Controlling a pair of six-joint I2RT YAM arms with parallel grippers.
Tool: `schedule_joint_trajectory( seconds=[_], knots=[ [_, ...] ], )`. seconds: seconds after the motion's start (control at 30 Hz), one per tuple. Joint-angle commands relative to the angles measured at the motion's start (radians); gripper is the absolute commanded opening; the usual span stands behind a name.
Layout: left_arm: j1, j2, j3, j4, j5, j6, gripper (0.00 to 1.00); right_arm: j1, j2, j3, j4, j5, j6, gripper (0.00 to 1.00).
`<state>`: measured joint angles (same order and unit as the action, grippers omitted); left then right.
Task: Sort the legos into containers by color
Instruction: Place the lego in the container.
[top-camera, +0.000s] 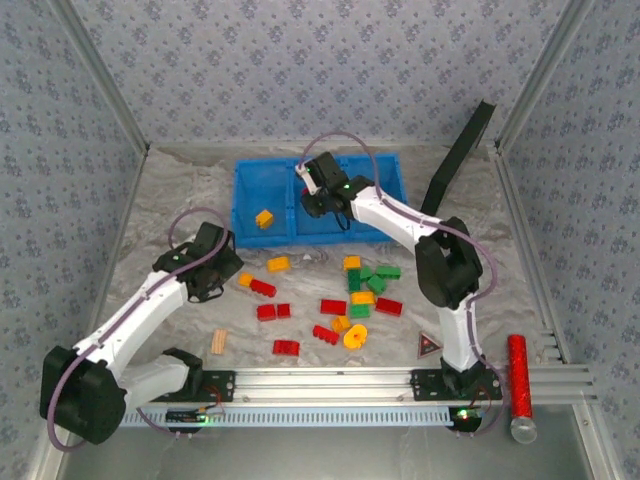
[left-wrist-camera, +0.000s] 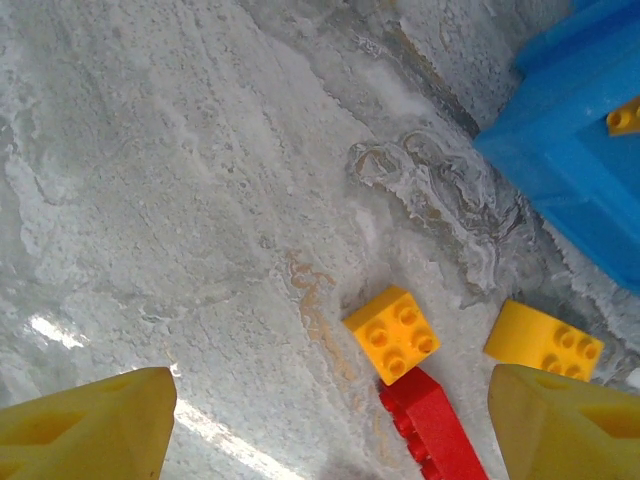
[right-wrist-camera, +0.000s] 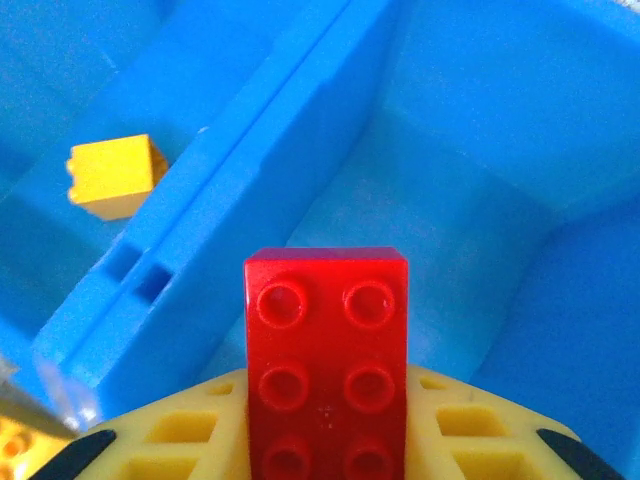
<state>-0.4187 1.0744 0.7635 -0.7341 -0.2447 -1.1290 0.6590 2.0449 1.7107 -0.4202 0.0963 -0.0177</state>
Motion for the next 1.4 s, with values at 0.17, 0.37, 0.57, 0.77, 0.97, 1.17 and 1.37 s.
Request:
schedule_joint_trajectory(
  seconds=[0.17,0.37,0.57,0.77,0.97,1.17,1.37],
  knots=[
    [0.003,0.017,-0.013,0.015,0.039,-0.134,0.83,-0.033,0.131,0.13,0.023,0.049,-0.022,0.35],
    [-0.001,0.066,-0.012,0.02,0.077,-0.166,0.85,-0.038,0.199,0.16,0.031,0.063,-0.02,0.39],
    [-0.004,0.113,-0.032,0.048,0.105,-0.189,0.86,-0.048,0.24,0.197,0.021,0.066,-0.013,0.41],
    [-0.005,0.178,-0.012,0.087,0.125,-0.184,0.87,-0.063,0.249,0.197,0.011,0.047,-0.014,0.47],
    [-0.005,0.219,-0.019,0.122,0.127,-0.186,0.85,-0.067,0.206,0.157,0.051,0.021,-0.014,0.47],
    [-0.005,0.262,-0.024,0.172,0.125,-0.191,0.82,-0.06,0.149,0.133,0.064,-0.009,-0.023,0.47],
    [-0.003,0.334,0.003,0.204,0.142,-0.197,0.81,-0.057,0.076,0.072,0.094,-0.034,-0.024,0.47]
  ],
)
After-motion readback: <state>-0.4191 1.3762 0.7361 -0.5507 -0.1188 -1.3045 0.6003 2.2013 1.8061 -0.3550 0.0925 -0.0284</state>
